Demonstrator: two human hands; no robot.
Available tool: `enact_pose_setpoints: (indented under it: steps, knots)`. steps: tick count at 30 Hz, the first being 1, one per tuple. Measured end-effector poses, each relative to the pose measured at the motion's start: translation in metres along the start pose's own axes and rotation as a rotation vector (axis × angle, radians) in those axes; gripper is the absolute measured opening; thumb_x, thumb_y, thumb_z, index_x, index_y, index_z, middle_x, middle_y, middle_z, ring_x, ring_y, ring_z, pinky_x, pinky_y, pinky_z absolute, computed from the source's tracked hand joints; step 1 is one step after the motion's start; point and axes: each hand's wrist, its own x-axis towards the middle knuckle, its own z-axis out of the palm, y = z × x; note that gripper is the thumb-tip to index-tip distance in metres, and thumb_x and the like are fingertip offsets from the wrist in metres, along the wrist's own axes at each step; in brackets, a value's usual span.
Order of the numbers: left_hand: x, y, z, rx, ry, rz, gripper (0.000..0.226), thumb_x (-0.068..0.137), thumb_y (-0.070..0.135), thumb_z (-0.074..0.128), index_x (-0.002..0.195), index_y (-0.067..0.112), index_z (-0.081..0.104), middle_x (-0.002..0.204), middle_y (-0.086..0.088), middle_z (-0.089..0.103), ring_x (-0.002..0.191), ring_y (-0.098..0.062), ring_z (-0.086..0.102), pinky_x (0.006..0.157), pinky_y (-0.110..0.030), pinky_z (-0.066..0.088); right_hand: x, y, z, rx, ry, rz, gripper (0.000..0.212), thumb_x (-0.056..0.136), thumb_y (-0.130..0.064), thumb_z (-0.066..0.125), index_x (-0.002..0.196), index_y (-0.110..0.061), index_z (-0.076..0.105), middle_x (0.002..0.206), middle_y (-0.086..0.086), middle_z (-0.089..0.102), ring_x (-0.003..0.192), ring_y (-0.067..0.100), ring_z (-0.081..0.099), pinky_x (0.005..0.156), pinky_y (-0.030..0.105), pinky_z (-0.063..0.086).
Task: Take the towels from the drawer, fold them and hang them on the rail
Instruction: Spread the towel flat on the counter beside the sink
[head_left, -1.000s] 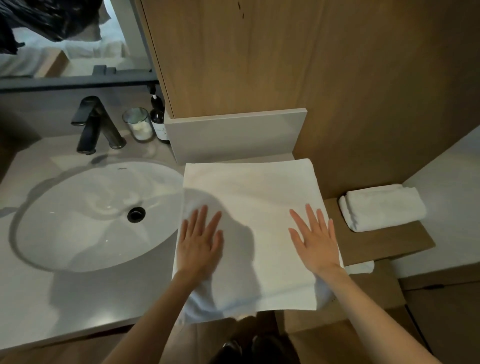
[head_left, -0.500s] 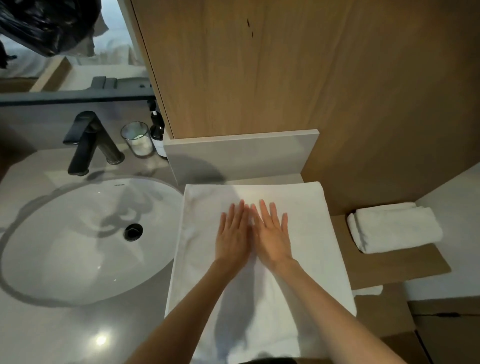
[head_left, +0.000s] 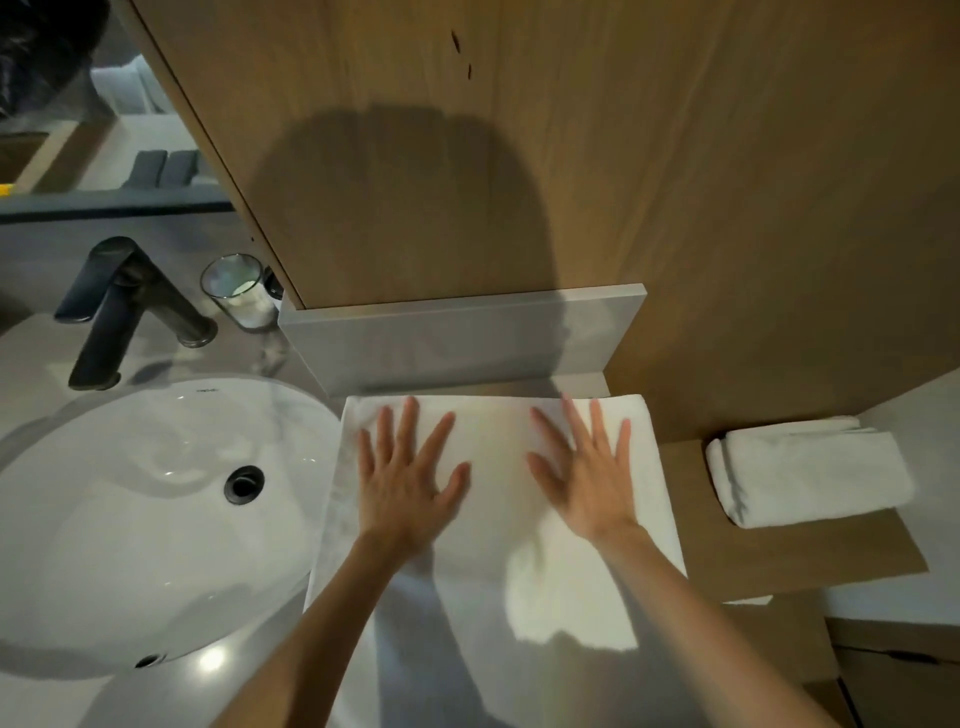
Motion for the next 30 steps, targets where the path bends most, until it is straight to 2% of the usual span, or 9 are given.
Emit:
enact_pose_setpoints:
  steps: [4, 7, 10, 12, 15, 19, 24, 27, 30]
  knots:
    - [0.002, -0.011, -0.002, -0.054, 0.04, -0.046, 0.063, 0.092, 0.068, 0.021, 0.15, 0.045, 0.013, 0.162, -0.007, -0.003, 0.148, -0.028, -0.008, 0.12, -0.045, 0.0, -0.004, 0.04, -0.008, 0.122, -0.068, 0.171, 0.056, 0.094, -0.068, 0.015, 0.148, -0.055, 0.002, 0.162, -0.012, -0.011, 0.15, 0.029, -0.008, 0.118, 0.055, 0.0]
    - [0.004, -0.019, -0.003, -0.108, 0.056, -0.044, 0.058, 0.095, 0.06, 0.02, 0.15, 0.042, 0.021, 0.162, -0.006, 0.006, 0.149, -0.023, 0.001, 0.121, -0.04, 0.004, -0.008, 0.048, -0.013, 0.258, -0.101, 0.232, 0.057, 0.092, -0.068, 0.018, 0.146, -0.058, 0.004, 0.162, -0.013, -0.008, 0.15, 0.023, -0.007, 0.12, 0.051, 0.011]
    - [0.007, -0.024, -0.009, -0.156, 0.026, -0.045, 0.062, 0.094, 0.055, 0.009, 0.151, 0.034, 0.025, 0.161, -0.007, 0.014, 0.149, -0.024, 0.008, 0.12, -0.039, 0.008, -0.007, 0.043, -0.014, 0.143, -0.085, 0.221, 0.057, 0.096, -0.062, 0.011, 0.151, -0.048, 0.002, 0.163, -0.006, -0.009, 0.149, 0.025, -0.011, 0.12, 0.054, 0.002]
    - [0.006, -0.015, -0.016, -0.185, 0.022, -0.062, 0.068, 0.093, 0.05, 0.004, 0.152, 0.023, 0.026, 0.159, -0.008, 0.019, 0.148, -0.025, 0.014, 0.12, -0.041, 0.01, -0.01, 0.03, -0.014, 0.057, 0.011, 0.175, 0.053, 0.103, -0.047, 0.01, 0.154, -0.035, 0.011, 0.163, 0.002, -0.002, 0.149, 0.029, -0.009, 0.118, 0.057, -0.001]
    - [-0.018, 0.02, -0.02, -0.218, 0.103, -0.023, 0.061, 0.097, 0.036, 0.011, 0.149, 0.013, 0.032, 0.156, -0.007, 0.027, 0.145, -0.026, 0.022, 0.119, -0.041, 0.013, -0.03, -0.015, -0.012, 0.16, 0.096, 0.069, 0.058, 0.097, -0.035, 0.015, 0.151, -0.02, 0.031, 0.159, 0.006, 0.024, 0.148, 0.031, 0.014, 0.119, 0.055, 0.006]
    - [-0.071, 0.053, 0.011, -0.207, 0.084, 0.028, 0.053, 0.1, 0.029, 0.02, 0.15, 0.013, 0.028, 0.158, -0.007, 0.02, 0.146, -0.027, 0.017, 0.119, -0.046, 0.017, -0.078, -0.072, 0.016, 0.212, 0.049, 0.029, 0.057, 0.104, -0.037, 0.007, 0.147, -0.02, 0.04, 0.156, 0.005, 0.031, 0.146, 0.028, 0.023, 0.113, 0.055, 0.01]
    - [-0.102, 0.031, 0.017, -0.162, 0.093, -0.041, 0.051, 0.099, 0.042, 0.022, 0.149, 0.035, 0.029, 0.159, 0.002, 0.018, 0.148, -0.019, 0.009, 0.119, -0.04, 0.005, -0.113, -0.045, 0.025, 0.103, 0.054, 0.03, 0.053, 0.101, -0.054, 0.017, 0.152, -0.039, 0.018, 0.163, -0.005, 0.009, 0.15, 0.023, 0.003, 0.119, 0.055, 0.001]
    - [-0.109, 0.001, 0.01, -0.161, 0.115, -0.075, 0.052, 0.097, 0.044, 0.023, 0.148, 0.036, 0.031, 0.159, 0.002, 0.021, 0.147, -0.017, 0.014, 0.119, -0.038, 0.007, -0.128, -0.011, 0.016, 0.046, 0.041, 0.085, 0.054, 0.098, -0.057, 0.006, 0.151, -0.048, 0.008, 0.163, -0.007, 0.001, 0.15, 0.019, -0.009, 0.12, 0.049, -0.002]
    - [-0.118, -0.02, 0.003, -0.132, 0.08, -0.082, 0.057, 0.096, 0.047, 0.014, 0.152, 0.034, 0.021, 0.161, 0.003, 0.01, 0.148, -0.014, 0.004, 0.12, -0.036, 0.0, -0.138, 0.014, 0.009, 0.038, -0.016, 0.171, 0.054, 0.096, -0.059, -0.001, 0.149, -0.051, -0.005, 0.162, -0.01, -0.012, 0.147, 0.015, -0.02, 0.12, 0.047, -0.007]
